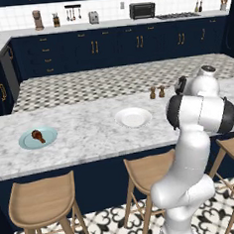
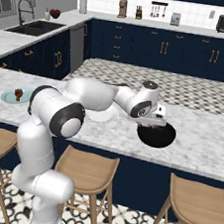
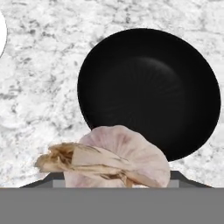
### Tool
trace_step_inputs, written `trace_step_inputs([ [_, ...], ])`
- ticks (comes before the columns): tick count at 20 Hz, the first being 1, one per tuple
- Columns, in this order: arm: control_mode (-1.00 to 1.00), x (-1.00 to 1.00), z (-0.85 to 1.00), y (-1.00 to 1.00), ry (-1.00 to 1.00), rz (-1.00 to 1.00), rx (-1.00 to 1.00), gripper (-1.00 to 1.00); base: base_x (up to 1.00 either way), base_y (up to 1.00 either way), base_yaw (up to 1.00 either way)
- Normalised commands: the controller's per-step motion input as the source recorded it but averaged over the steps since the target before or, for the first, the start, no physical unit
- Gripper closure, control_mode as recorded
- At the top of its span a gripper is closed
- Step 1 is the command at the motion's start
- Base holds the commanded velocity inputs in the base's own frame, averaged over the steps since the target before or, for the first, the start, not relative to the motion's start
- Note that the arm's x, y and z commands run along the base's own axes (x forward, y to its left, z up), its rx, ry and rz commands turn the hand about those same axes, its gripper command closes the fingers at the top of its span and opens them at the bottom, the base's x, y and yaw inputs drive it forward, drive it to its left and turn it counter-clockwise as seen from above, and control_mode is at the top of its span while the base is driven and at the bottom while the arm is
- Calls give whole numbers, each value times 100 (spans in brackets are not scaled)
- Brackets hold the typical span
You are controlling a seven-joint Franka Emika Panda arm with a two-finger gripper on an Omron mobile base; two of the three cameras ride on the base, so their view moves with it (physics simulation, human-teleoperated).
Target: Pick the chicken drumstick and garlic from their plates and place them in the bowl. Then put the bowl in the fridge.
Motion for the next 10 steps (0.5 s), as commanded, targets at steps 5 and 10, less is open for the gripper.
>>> trace_step_inputs([
  [5, -100, 46, -49, -34, 3, 0, 0, 100, 0, 0, 0],
  [10, -100, 22, -45, -1, 8, 0, 0, 100, 0, 0, 0],
])
